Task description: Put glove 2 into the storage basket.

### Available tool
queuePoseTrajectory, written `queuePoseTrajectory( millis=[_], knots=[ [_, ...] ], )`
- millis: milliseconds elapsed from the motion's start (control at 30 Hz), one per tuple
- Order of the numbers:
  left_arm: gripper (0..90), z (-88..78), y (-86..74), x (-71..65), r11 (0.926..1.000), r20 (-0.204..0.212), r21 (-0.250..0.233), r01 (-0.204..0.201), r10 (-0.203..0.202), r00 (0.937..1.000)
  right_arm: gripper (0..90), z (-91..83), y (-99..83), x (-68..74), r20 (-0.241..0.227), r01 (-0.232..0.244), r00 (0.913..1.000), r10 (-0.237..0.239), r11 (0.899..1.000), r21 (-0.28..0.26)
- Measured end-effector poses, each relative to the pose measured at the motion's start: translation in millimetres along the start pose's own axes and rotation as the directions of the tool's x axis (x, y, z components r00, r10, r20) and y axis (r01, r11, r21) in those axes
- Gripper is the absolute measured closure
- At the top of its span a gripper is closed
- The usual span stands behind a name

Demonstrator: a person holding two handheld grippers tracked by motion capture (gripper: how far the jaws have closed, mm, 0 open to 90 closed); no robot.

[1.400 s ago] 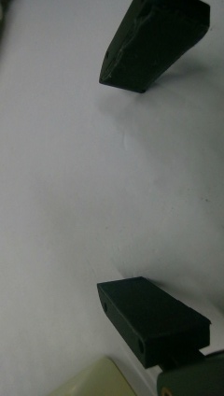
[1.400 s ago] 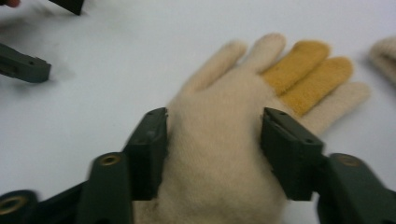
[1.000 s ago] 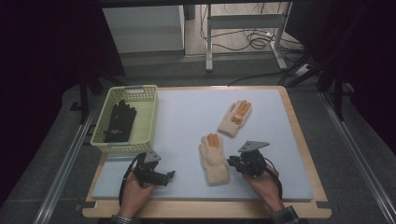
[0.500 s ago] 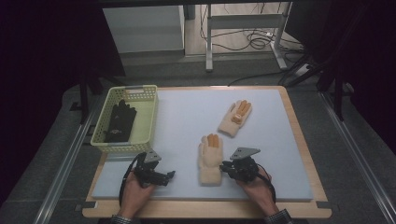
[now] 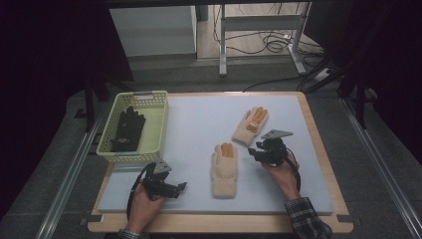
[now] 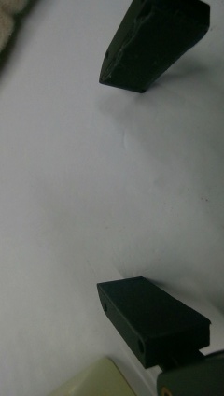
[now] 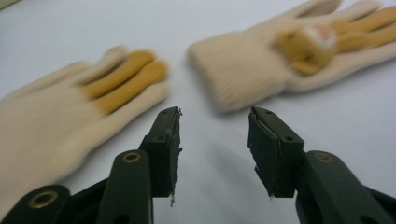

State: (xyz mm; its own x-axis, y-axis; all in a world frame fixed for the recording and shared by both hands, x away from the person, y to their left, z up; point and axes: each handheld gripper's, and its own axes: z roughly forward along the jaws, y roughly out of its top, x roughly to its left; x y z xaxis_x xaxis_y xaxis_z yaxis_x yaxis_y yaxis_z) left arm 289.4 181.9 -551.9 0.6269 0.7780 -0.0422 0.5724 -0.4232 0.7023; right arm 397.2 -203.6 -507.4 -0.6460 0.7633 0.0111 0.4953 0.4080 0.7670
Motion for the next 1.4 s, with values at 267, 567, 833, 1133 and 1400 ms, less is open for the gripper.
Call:
queuePoseTrajectory(
  millis=[267,567,833,1133,1400],
  knots=[
    [3.7,0.0,0.0,0.1,1.0,0.0,0.0,0.0,0.0,1.0,48.3,21.5,24.9,-24.1,0.053,-0.029,0.9982,0.029,1.0,-0.008],
    [3.7,-0.2,0.0,0.4,1.0,0.001,0.003,-0.003,0.003,1.0,38.6,52.8,39.4,-43.8,0.111,-0.055,0.9924,0.053,0.998,0.012],
    [3.7,-0.2,0.0,0.4,1.0,0.001,0.003,-0.003,0.003,1.0,35.1,76.0,45.9,-54.0,0.149,-0.062,0.9872,0.057,0.998,0.027],
    [3.7,-0.2,0.1,0.4,1.0,0.001,0.003,-0.004,0.004,1.0,58.5,79.3,46.6,-51.5,0.177,-0.032,0.984,0.024,0.999,0.04],
    [3.7,-0.1,0.1,0.5,1.0,0.002,0.004,-0.001,0.001,1.0,58.7,52.8,53.8,-52.4,0.12,-0.057,0.991,0.059,0.998,-0.02]
  ],
)
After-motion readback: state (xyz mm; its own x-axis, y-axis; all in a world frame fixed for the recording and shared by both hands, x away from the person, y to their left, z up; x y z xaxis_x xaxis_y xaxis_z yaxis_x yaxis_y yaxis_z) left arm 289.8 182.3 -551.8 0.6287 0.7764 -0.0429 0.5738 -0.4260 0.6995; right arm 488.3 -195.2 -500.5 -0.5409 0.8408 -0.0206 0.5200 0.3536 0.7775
